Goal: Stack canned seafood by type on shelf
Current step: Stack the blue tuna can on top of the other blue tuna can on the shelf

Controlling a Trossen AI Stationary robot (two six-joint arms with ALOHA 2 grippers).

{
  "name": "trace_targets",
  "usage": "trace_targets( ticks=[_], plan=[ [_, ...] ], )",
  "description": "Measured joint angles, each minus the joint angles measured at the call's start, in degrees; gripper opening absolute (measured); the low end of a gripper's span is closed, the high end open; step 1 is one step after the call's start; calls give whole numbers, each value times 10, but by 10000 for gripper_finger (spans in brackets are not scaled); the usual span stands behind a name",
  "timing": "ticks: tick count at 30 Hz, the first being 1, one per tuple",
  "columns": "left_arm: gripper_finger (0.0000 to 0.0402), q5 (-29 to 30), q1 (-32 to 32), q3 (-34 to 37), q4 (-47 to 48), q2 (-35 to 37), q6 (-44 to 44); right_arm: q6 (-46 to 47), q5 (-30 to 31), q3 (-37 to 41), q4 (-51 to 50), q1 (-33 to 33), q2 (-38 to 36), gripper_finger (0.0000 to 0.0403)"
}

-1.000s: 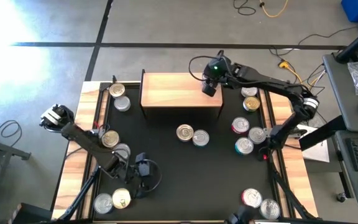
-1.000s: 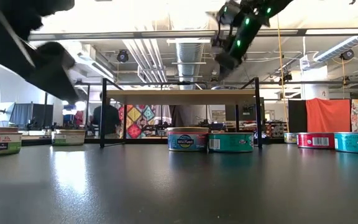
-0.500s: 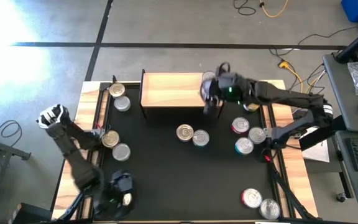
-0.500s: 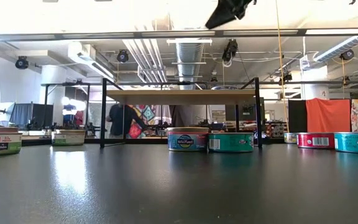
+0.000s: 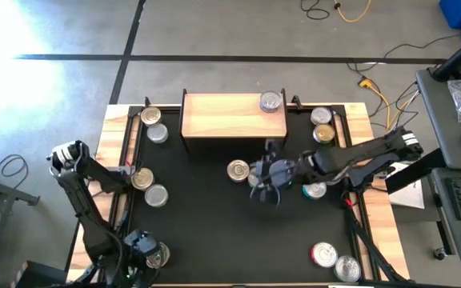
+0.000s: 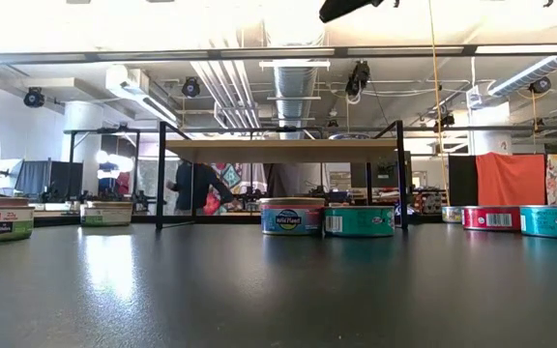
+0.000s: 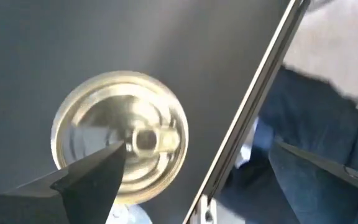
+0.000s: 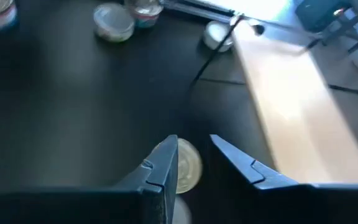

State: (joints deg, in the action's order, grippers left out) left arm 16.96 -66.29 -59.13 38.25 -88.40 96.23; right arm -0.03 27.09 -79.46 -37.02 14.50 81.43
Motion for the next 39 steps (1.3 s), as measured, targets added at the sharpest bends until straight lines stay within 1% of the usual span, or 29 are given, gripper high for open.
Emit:
trace_targets(
  ticks=[3, 8, 11, 13, 16, 19, 23, 26, 29, 32, 36, 37, 39],
  plan=[
    [370, -11, -1, 25, -32, -3, -5, 14, 1, 0, -1, 18, 17, 76],
    [362, -6, 9, 65, -38, 1, -5, 38, 1, 0, 0, 28, 41, 75],
    [358, 0, 13, 87, -33, 10, -4, 47, 2, 0, 1, 30, 56, 82],
    [357, 2, 13, 98, -12, 21, 4, 47, 1, 0, 1, 33, 65, 87],
    [356, -3, 13, 101, 48, 40, 22, 47, 1, 0, 2, 34, 79, 95],
    [356, -34, 13, 106, 118, 70, 46, 45, 1, 0, 1, 36, 89, 101],
    [356, -63, 12, 104, 181, 112, 82, 39, 1, 0, 1, 43, 96, 107],
    [356, -75, 12, 104, 185, 133, 98, 39, 1, 0, 5, 53, 96, 111],
    [356, -80, 12, 104, 147, 141, 106, 39, 1, 0, 6, 67, 93, 114],
    [356, -105, 11, 81, 114, 130, 108, 40, 1, 0, 5, 81, 90, 117],
    [356, -137, 10, 12, 111, 81, 102, 46, 1, 0, 9, 93, 93, 113],
    [356, -151, 10, -8, 107, 66, 97, 50, 1, 0, 13, 95, 94, 111],
    [356, -199, 10, -37, 114, 33, 93, 55, 1, 0, 19, 98, 94, 108]
  ],
)
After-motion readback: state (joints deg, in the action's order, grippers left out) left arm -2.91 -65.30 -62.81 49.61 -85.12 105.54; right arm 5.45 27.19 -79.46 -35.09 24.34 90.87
